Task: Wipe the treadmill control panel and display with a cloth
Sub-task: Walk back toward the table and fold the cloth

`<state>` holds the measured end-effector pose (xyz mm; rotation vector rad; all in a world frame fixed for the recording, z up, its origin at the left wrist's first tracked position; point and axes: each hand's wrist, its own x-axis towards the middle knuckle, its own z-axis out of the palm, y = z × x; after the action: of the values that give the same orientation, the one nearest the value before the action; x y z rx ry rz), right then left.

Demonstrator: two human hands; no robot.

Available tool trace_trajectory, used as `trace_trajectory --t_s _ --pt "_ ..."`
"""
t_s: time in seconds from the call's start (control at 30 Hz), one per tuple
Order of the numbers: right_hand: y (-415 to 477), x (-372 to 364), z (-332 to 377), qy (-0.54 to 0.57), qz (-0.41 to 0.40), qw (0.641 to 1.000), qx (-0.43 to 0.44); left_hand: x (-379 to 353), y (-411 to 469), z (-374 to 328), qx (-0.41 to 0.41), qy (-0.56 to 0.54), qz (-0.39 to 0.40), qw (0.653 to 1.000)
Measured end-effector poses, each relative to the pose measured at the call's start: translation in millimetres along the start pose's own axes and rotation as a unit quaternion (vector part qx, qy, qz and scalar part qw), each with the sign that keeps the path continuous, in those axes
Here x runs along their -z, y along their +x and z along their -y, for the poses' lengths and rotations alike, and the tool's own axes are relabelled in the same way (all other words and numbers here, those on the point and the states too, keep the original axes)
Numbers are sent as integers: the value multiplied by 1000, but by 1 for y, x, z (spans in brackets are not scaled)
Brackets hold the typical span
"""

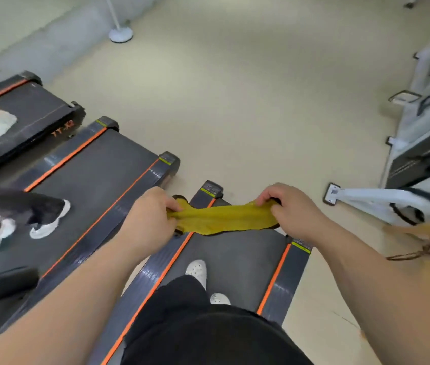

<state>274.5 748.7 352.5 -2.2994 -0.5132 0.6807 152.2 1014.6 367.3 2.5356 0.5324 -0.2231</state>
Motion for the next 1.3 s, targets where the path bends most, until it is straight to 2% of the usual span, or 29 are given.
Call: trace_trajectory --t_s 0.2,0.3,0.4,0.47,0.53,0.6,0.7,0.83,0.9,1.03,1.2,1.3 --pt "20 52 -47 62 -24 995 -73 -18 119 -52 -128 -8 48 991" --pt "41 81 -70 -26 -53 994 -89 -27 182 -83 -135 -45 87 986" --pt "61 104 -90 -75 -62 983 -155 -28 237 -119 -129 -123 142 974" --pt "69 121 -103 -67 -82 975 -197 -28 268 -142 -131 -152 176 964" --pt "76 138 -113 -12 -132 964 -229 -29 298 -167 -136 -181 198 954" --pt "80 153 -120 107 -208 935 -266 -31 322 -191 -126 -226 213 942" --pt "83 170 -131 290 -307 857 -294 -43 353 -224 -79 -301 224 924" --pt "100 195 -155 391 -426 753 -313 -73 389 -269 4 -352 272 896" --pt "113 209 -170 406 -464 718 -323 -90 402 -299 30 -353 294 888" --pt "148 244 -196 439 -487 695 -295 -116 415 -367 26 -350 310 883" --pt "188 293 -210 469 -484 697 -246 -143 427 -453 0 -356 292 888" --pt "205 313 -225 467 -495 696 -230 -169 434 -494 -21 -353 308 883"
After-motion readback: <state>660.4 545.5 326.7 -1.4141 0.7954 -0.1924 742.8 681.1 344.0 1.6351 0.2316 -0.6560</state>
